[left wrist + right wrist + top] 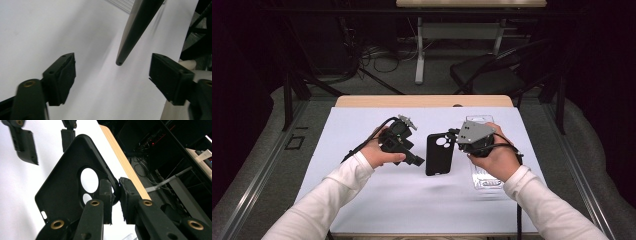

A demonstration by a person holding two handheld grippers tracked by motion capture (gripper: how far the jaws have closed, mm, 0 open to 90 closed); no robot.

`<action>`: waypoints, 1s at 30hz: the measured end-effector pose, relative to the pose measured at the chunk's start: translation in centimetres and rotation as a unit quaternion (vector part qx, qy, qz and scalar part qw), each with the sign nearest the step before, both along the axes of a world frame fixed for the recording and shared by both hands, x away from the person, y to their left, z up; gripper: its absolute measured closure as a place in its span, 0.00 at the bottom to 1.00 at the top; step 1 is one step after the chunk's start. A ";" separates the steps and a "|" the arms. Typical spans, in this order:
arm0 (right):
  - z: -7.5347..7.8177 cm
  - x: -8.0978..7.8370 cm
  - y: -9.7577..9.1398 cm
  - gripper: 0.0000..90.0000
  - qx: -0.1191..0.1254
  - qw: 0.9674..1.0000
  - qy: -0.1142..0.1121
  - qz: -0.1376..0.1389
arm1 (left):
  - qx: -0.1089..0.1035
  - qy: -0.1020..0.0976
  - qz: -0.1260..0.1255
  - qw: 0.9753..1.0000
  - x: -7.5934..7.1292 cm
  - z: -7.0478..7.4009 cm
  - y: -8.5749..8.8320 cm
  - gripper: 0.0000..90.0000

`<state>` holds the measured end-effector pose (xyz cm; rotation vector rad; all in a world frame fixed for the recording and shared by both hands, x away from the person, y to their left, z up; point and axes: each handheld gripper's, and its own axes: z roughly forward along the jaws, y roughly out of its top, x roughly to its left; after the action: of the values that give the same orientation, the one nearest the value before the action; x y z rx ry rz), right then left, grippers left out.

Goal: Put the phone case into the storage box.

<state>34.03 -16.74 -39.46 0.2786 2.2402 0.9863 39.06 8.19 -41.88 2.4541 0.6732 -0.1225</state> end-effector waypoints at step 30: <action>2.5 3.7 -4.2 0.90 0.003 0.998 -0.037 -0.044 | -0.020 -0.020 0.040 0.999 -0.3 0.0 1.6 0.05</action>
<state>37.73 -20.98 -36.96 0.3361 2.1404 0.9419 38.79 9.82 -41.91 2.3819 0.7429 -0.0548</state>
